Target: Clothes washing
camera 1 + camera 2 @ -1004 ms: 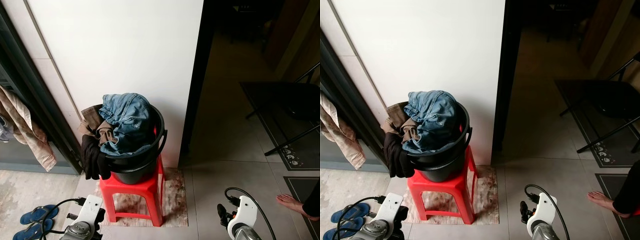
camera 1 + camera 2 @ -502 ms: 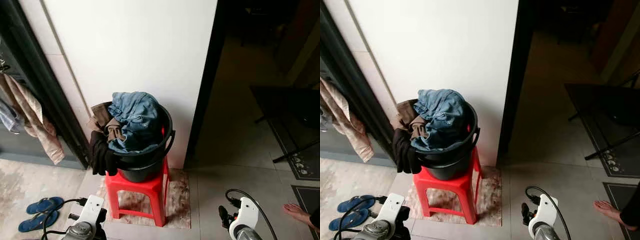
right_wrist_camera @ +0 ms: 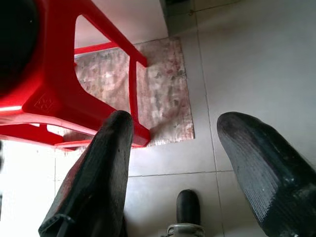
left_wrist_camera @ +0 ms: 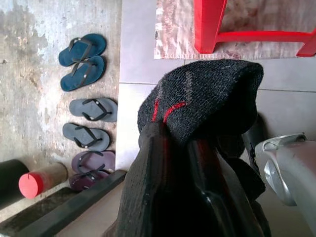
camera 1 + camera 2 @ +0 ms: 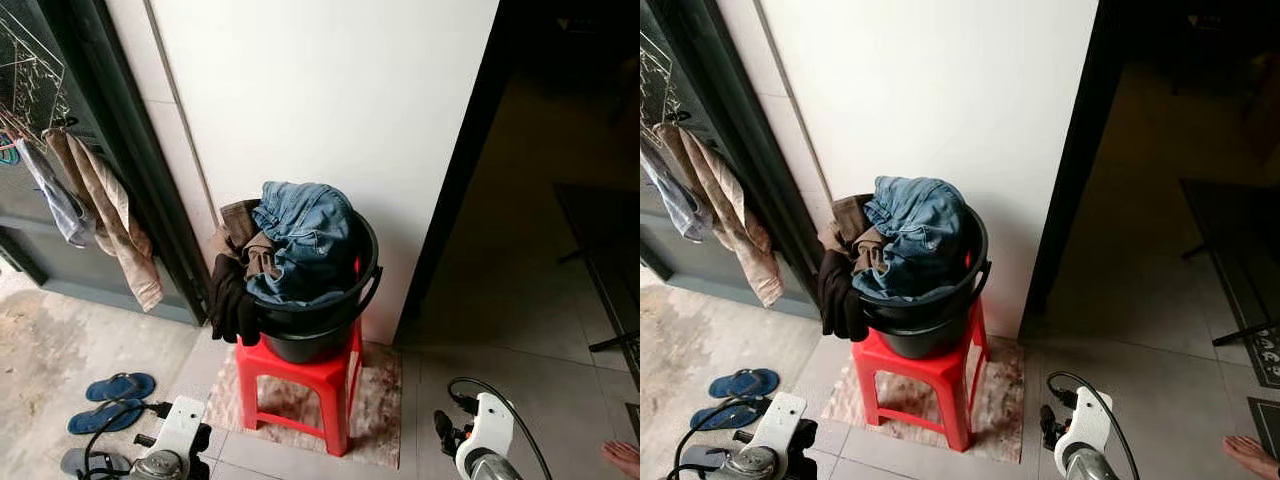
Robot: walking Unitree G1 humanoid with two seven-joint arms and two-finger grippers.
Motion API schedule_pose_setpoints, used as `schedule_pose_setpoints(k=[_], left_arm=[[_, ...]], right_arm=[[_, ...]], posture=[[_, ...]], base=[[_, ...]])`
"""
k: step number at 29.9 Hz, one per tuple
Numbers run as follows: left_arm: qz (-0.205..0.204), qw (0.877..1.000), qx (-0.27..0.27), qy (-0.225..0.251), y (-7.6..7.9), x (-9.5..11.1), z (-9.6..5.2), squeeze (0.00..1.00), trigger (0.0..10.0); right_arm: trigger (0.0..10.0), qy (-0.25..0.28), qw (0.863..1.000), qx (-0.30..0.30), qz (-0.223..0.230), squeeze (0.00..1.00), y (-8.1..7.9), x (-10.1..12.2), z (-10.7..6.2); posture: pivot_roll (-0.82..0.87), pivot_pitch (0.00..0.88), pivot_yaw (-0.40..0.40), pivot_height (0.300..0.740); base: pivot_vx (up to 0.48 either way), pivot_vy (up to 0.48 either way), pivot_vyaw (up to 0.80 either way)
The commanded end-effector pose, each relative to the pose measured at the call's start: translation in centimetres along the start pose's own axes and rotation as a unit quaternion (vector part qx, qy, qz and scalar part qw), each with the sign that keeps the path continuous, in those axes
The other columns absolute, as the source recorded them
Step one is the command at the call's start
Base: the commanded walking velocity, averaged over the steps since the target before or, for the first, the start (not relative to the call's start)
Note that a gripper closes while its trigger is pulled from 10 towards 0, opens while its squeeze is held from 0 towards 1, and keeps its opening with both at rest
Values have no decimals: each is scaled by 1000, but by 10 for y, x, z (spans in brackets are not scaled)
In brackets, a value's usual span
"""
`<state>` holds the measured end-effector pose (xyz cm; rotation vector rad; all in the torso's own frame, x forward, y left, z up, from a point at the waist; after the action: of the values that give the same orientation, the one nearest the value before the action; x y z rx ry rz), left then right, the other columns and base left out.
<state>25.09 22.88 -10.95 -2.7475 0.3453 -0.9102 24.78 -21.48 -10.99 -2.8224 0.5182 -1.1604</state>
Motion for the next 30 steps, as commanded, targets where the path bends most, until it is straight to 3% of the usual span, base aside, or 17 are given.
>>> schedule_pose_setpoints(k=[1, 11, 30], left_arm=[[1, 1000, 1, -10, 0, -6, -1, 0, 10000], [-9, 1000, 6, -13, -8, -11, -2, 0, 10000], [-16, 1000, 2, 1, 0, 3, 0, 0, 10000]], right_arm=[[10000, 2, 1000, 1, 3, 0, -1, 2, 0], [10000, 0, 1000, 3, 4, 0, -2, 3, 1], [10000, 0, 1000, 4, 2, 0, -2, 4, 1]], posture=[[32, 0, 6, 732], [32, 6, 3, 732], [35, 19, 0, 732]], base=[[0, 0, 800], [0, 0, 800], [0, 0, 800]])
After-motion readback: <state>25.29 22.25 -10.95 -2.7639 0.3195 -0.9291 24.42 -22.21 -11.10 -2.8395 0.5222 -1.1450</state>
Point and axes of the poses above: a point about 5 cm out from each wrist's last joint towards the gripper, its own z axis pointing out of the wrist towards the gripper, its own x axis along the axis of the wrist's last joint, y = z × x, the point moved 6 cm from there along z, pointing out of the wrist towards the gripper, and after that the axes turned 1 degree about -z, right-handed, at the moved point
